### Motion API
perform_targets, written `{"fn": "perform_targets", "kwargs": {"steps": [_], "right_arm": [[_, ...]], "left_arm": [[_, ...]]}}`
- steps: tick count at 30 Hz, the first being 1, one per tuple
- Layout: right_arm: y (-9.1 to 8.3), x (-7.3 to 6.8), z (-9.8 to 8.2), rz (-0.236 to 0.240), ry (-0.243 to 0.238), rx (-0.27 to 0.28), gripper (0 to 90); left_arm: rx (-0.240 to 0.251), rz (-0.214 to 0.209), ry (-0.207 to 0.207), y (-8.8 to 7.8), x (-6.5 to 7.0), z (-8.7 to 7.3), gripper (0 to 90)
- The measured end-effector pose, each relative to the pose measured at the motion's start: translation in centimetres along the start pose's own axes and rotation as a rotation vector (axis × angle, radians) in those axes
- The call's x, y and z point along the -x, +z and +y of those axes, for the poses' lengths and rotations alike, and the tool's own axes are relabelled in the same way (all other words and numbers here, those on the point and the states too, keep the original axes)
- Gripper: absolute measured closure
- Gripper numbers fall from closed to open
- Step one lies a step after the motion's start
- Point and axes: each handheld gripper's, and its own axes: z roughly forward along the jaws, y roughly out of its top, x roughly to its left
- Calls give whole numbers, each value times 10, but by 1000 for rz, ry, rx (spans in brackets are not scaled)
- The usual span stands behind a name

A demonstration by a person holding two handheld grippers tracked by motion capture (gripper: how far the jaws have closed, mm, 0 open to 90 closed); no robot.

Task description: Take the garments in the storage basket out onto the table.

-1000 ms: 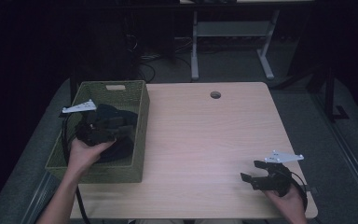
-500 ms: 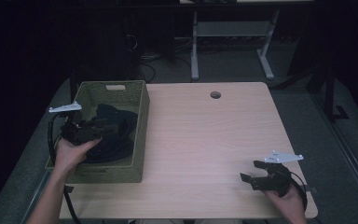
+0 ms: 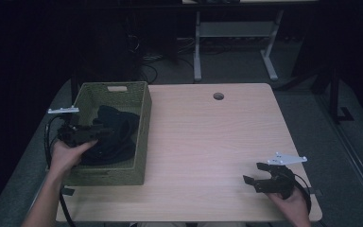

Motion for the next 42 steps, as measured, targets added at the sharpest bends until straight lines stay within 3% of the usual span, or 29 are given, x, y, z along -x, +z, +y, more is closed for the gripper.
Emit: {"fn": "perform_targets", "kwargs": {"steps": [12,20,36,42], "right_arm": [[0,0,1,7,-2,2,199],[-1,0,1,12,2,7,199],[-1,-1,1,19,-2,7,199],[-1,-1,1,26,-3,6,199]], "left_arm": [[-64,37,-43,9,-12,-1,287],[-123,83,-61,10,-20,-4,314],[-206,127,-85,19,-29,-5,344],[-270,156,-91,26,-30,-4,356]]}}
